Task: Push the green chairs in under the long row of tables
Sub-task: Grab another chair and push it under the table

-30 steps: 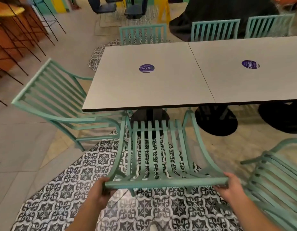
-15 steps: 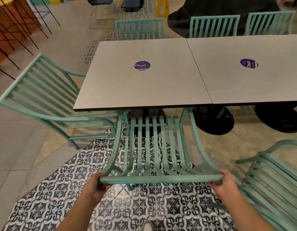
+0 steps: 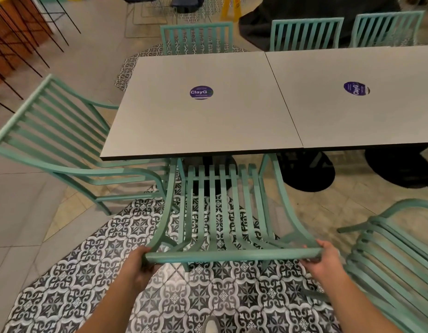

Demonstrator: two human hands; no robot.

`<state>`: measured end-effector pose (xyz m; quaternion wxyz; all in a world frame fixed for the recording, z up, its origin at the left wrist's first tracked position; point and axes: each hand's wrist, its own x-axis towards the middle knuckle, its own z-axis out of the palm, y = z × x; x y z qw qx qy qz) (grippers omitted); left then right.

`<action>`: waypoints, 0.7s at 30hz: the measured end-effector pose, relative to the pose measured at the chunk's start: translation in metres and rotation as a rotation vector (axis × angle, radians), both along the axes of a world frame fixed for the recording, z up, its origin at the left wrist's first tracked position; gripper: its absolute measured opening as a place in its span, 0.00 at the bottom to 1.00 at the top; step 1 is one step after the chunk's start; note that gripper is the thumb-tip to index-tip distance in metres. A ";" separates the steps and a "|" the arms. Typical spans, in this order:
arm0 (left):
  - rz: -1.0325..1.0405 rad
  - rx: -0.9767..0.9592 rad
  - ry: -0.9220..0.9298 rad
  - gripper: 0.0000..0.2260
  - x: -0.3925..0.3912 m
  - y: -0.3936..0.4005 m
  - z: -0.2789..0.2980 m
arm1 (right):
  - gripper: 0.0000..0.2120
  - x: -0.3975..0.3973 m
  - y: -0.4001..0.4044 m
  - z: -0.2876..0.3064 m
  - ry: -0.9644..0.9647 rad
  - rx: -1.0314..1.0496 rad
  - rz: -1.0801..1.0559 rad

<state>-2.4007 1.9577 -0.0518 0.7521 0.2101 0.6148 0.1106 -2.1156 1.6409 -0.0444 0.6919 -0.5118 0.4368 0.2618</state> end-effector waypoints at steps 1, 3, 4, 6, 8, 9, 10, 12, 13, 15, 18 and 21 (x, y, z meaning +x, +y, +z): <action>-0.004 0.002 -0.003 0.08 0.002 -0.001 0.000 | 0.09 0.003 0.000 0.000 -0.003 -0.003 0.002; 0.000 -0.001 -0.007 0.07 0.005 -0.002 0.000 | 0.04 0.007 -0.001 -0.001 0.005 0.002 0.000; 0.006 -0.003 -0.006 0.07 0.005 -0.001 -0.001 | 0.04 0.008 -0.001 -0.002 0.010 0.004 0.002; 0.014 -0.010 -0.007 0.07 0.006 -0.002 -0.002 | 0.04 0.008 -0.001 -0.003 0.013 0.004 0.003; 0.018 -0.015 -0.008 0.07 0.007 -0.004 -0.001 | 0.04 0.008 -0.002 -0.002 0.009 0.002 0.009; 0.021 -0.015 -0.007 0.06 0.008 -0.005 0.000 | 0.04 0.008 -0.002 -0.003 0.005 0.001 0.007; 0.023 -0.016 -0.010 0.06 0.008 -0.006 0.000 | 0.04 0.009 -0.003 -0.003 0.005 0.004 0.007; 0.028 -0.011 -0.023 0.06 0.008 -0.007 0.001 | 0.04 0.009 -0.004 -0.002 0.013 0.011 0.004; 0.029 -0.008 -0.019 0.07 0.007 -0.007 0.001 | 0.04 0.010 -0.004 -0.002 0.016 0.013 0.004; 0.019 -0.002 0.002 0.08 0.006 -0.007 -0.002 | 0.04 0.012 -0.005 -0.001 0.016 0.023 -0.002; 0.004 0.010 0.019 0.11 0.007 -0.009 -0.005 | 0.05 0.016 -0.005 0.000 0.015 0.027 0.009; 0.002 0.025 0.028 0.13 0.009 -0.010 -0.006 | 0.05 0.017 -0.006 0.001 0.017 0.026 0.012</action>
